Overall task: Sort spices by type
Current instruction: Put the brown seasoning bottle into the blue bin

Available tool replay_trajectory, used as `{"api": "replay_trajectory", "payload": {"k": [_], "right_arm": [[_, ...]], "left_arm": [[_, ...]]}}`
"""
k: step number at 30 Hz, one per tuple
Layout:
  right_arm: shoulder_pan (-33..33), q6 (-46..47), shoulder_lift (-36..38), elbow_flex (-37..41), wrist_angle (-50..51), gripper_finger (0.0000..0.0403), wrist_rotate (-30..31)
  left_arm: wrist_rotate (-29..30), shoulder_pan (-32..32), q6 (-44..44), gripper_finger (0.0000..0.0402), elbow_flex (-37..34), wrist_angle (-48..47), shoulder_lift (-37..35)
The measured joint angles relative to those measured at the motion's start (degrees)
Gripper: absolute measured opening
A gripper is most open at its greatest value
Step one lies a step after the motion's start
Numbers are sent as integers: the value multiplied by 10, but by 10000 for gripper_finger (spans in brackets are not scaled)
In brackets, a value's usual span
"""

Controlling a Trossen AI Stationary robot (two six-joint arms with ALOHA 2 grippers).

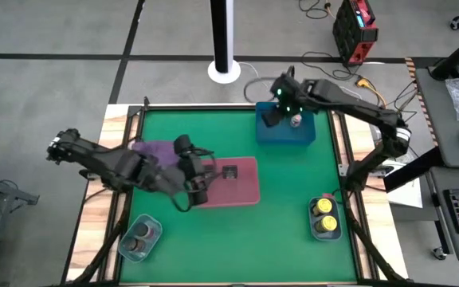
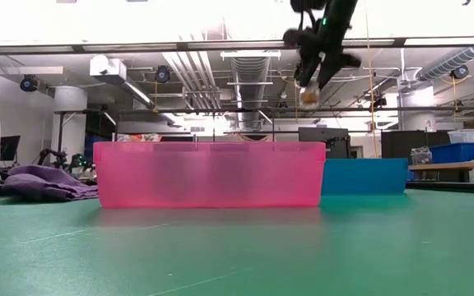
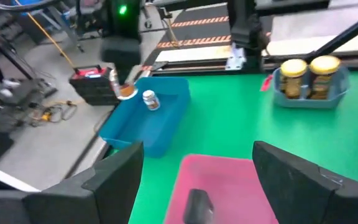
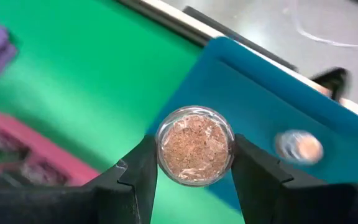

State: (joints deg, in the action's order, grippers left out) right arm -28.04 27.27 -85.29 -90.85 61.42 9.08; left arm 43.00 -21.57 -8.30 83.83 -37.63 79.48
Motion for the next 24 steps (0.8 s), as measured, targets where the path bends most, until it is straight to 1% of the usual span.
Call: {"api": "replay_trajectory", "payload": {"k": [3, 6, 10, 13, 19, 21, 24], "right_arm": [[-55, -24, -8, 51, -81, 159, -51], [-88, -42, -27, 94, -127, 159, -66], [-102, -65, -65, 126, -168, 159, -77], [-106, -80, -106, 134, -175, 159, -80], [-107, -110, -167, 134, -198, 159, -81], [-109, -119, -179, 134, -213, 160, -81], [-114, -123, -188, 134, -241, 162, -82]], "left_arm": [[0, -17, -41, 283, 0, -23, -25], [0, -29, -80, 283, 0, -48, -50], [3, -32, -123, 283, 0, -80, -72], [44, -29, -118, 283, 0, -86, -81], [170, -23, -113, 283, 0, -81, -82], [190, -17, -113, 283, 0, -80, -82], [192, -3, -113, 283, 0, -79, -80]]}}
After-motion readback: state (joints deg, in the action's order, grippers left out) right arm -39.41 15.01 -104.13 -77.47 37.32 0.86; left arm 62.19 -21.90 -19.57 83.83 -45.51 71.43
